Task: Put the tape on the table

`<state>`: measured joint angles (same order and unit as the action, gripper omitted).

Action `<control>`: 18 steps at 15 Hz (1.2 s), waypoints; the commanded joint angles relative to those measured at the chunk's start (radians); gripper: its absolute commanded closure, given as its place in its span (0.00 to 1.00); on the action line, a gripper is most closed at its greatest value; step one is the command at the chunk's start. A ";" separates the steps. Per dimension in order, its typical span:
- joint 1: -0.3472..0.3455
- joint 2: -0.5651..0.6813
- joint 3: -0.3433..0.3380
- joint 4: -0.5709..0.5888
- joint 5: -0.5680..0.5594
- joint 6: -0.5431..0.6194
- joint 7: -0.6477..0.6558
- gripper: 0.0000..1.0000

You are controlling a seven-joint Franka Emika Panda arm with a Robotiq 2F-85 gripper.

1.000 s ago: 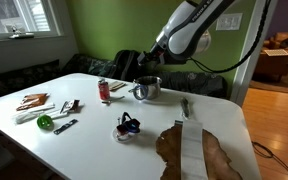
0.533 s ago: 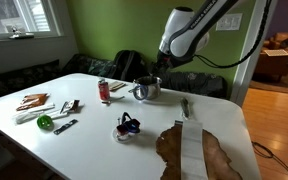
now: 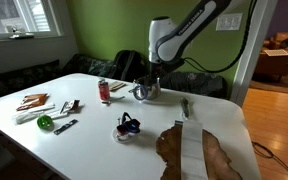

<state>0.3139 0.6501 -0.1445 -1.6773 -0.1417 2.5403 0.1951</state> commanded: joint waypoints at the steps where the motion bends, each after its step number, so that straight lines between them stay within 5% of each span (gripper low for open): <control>1: -0.027 -0.003 0.031 0.003 -0.031 -0.004 0.017 0.00; 3: -0.060 -0.010 0.066 -0.007 -0.002 0.002 -0.033 0.00; 8: -0.327 -0.016 0.334 -0.028 0.159 0.010 -0.438 0.00; 9: -0.335 -0.012 0.327 -0.022 0.191 -0.008 -0.494 0.00; 11: -0.270 -0.018 0.228 -0.028 0.103 0.045 -0.378 0.00; 18: -0.312 0.040 0.282 0.010 0.168 0.066 -0.424 0.00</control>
<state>0.0195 0.6541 0.1116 -1.6767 -0.0047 2.5673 -0.2167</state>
